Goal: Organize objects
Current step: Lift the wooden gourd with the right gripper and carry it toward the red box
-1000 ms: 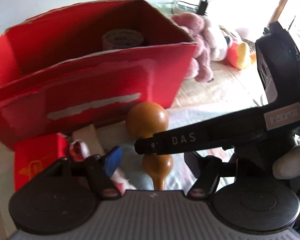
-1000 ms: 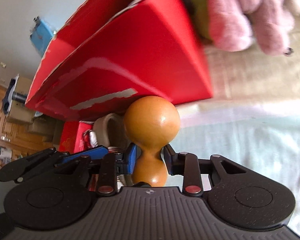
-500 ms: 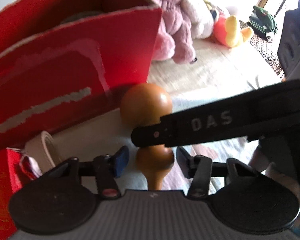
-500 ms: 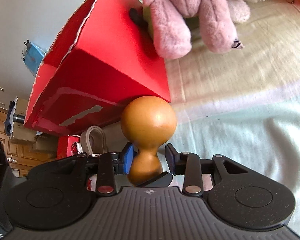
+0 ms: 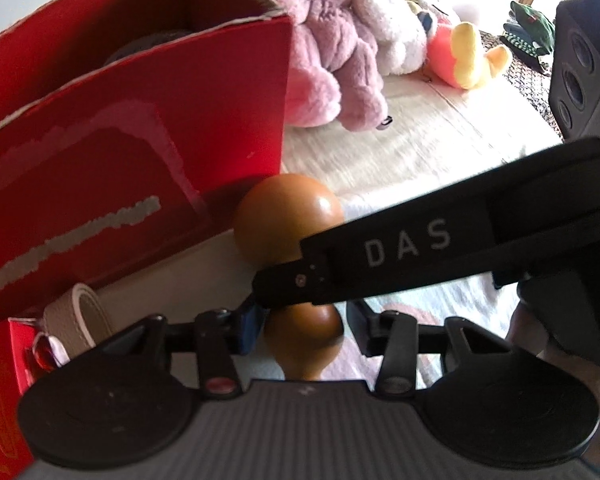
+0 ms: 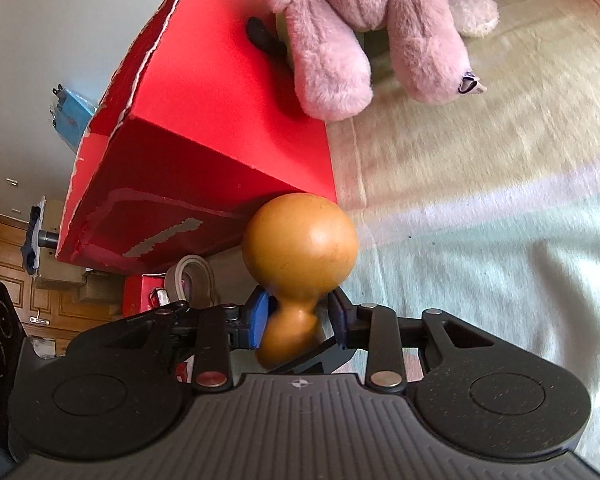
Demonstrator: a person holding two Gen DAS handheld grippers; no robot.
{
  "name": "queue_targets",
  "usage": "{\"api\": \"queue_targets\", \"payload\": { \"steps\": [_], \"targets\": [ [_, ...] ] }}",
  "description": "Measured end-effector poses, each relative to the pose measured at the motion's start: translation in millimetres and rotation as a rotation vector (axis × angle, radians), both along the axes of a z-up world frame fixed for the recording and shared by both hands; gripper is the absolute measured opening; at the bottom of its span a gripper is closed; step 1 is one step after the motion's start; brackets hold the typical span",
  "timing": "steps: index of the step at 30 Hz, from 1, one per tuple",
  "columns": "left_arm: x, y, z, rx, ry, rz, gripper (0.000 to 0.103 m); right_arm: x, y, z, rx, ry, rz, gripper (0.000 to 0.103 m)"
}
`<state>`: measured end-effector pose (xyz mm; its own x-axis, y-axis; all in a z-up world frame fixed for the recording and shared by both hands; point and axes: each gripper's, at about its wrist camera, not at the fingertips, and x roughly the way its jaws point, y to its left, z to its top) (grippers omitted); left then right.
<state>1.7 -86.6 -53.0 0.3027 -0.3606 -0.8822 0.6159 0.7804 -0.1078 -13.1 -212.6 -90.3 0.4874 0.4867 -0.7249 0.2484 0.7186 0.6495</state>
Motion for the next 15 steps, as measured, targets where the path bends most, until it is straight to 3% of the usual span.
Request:
{"api": "queue_targets", "payload": {
  "steps": [4,11,15],
  "targets": [
    [-0.4,-5.3,-1.7,0.007,-0.01,0.003,0.051,0.1,-0.8,-0.3,-0.004,-0.002,0.007,0.034],
    [-0.2,-8.5,-1.9,0.014,-0.015,0.002,0.041,-2.1,3.6,1.3,-0.016,-0.017,0.009,0.033],
    [-1.6,-14.4,-2.5,0.016,-0.014,-0.009,0.041,-4.9,3.0,1.6,-0.015,-0.015,0.001,0.033]
  ]
}}
